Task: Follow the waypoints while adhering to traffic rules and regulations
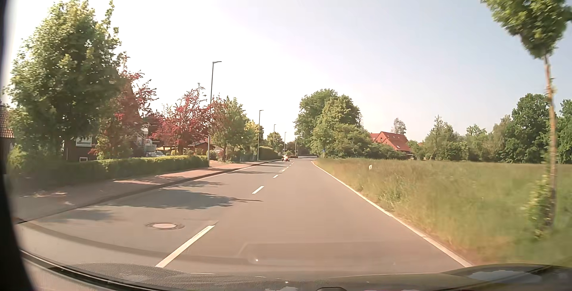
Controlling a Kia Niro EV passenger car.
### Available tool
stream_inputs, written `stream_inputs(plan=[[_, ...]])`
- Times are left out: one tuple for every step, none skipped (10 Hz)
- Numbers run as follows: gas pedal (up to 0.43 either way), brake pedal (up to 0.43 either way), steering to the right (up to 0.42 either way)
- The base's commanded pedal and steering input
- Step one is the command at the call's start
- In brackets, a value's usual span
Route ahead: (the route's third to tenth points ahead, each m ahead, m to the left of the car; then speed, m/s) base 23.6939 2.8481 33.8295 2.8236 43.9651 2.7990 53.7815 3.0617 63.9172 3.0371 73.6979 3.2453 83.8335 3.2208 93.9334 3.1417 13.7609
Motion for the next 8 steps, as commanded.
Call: stream_inputs(plan=[[0.169, 0.000, -0.004], [0.169, 0.000, -0.004], [0.169, 0.000, -0.003], [0.169, 0.000, -0.004], [0.169, 0.000, -0.003], [0.169, 0.000, -0.003], [0.169, 0.000, -0.002], [0.177, 0.000, -0.002]])
